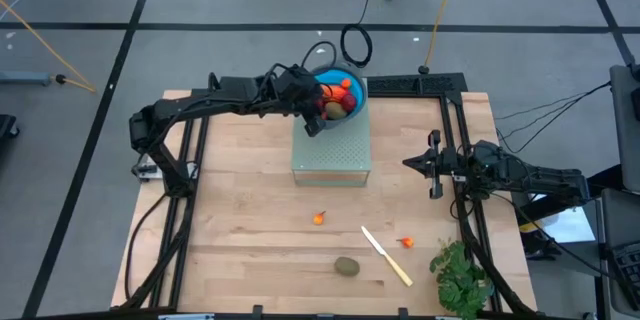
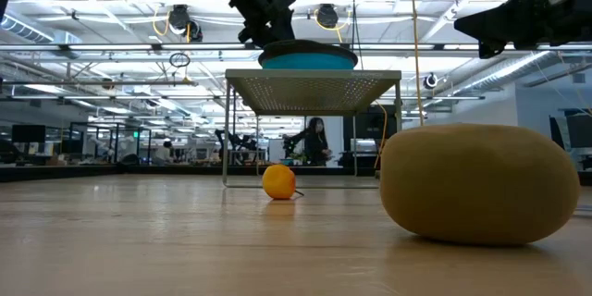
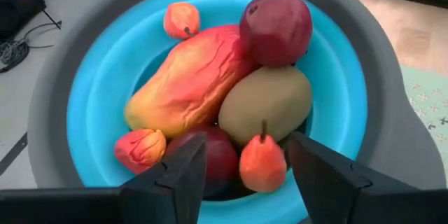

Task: Pick & Place Fruit
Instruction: Put the peach into the blue strainer bowl on the shelf

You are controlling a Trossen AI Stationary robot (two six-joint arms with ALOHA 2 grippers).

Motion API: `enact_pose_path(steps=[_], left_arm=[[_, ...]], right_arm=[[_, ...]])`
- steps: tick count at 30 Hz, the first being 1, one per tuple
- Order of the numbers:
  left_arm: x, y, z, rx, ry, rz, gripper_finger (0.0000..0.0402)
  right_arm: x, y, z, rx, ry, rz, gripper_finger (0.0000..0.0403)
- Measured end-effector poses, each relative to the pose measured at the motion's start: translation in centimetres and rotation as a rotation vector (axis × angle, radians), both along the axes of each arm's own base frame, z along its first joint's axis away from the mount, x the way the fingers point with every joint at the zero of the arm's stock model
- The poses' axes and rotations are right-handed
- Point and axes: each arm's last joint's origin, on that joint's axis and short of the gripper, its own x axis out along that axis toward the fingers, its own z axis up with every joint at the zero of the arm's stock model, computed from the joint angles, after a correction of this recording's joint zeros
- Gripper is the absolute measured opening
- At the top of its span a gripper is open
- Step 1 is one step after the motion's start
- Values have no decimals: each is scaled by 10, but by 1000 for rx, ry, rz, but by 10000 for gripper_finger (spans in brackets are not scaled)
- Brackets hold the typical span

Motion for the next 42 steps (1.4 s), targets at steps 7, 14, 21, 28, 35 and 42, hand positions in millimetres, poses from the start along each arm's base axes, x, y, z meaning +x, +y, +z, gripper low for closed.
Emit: enact_pose_path(steps=[7, 14, 21, 28, 35, 42], left_arm=[[-2, -1, 4, 8, -15, 2, 218], [-13, -11, 31, -23, -115, 39, 216], [-23, -31, 60, -79, -220, 54, 189], [-28, -60, 73, -175, -296, 46, 151], [-22, -97, 73, -244, -305, -30, 113], [-20, -136, 73, -310, -306, -107, 85]], right_arm=[[0, 0, 0, 0, 0, 0, 0], [0, 0, 0, 0, 0, 0, 0], [0, 0, 0, 0, 0, 3, 0], [0, 0, 0, 0, 0, 4, 0], [0, 0, 0, 0, 0, 4, 0], [0, 0, 0, 0, 0, 5, 0]])
